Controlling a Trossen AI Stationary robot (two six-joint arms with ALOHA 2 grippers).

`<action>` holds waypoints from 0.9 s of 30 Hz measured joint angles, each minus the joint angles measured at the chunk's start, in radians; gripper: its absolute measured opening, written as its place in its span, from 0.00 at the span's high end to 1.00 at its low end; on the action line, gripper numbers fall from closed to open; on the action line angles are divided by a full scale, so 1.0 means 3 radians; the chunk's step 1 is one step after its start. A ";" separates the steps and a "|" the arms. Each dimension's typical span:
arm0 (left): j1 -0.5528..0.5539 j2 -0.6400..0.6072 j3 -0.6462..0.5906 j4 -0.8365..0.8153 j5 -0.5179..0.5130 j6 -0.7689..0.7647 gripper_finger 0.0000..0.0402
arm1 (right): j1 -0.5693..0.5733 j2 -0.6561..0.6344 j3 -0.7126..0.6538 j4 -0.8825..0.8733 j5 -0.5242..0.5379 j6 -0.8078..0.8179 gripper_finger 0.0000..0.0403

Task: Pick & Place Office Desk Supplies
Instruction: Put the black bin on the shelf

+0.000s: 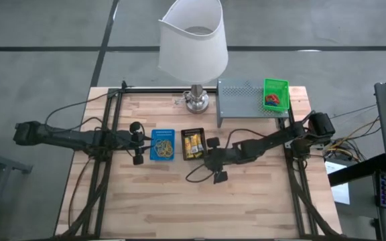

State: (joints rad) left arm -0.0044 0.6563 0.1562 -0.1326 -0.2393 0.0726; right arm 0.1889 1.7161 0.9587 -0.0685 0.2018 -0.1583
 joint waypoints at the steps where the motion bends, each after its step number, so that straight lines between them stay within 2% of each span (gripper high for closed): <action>1: -0.0001 0.0000 0.0000 0.0000 0.0001 0.0000 0.64 | 0.0005 0.0000 -0.0006 -0.0001 -0.0009 0.0001 0.68; 19: -0.0001 0.0000 0.0000 -0.0001 0.0000 0.0000 0.64 | -0.0052 0.0006 -0.0084 0.0057 -0.0003 -0.0160 0.68; 27: 0.0000 0.0005 0.0000 0.0000 0.0000 0.0000 0.64 | -0.0084 0.0254 -0.0099 0.0341 -0.0070 -0.0261 0.68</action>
State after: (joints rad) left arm -0.0044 0.6578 0.1562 -0.1326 -0.2394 0.0727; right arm 0.1636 1.7921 0.9291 0.0337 0.1808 -0.2367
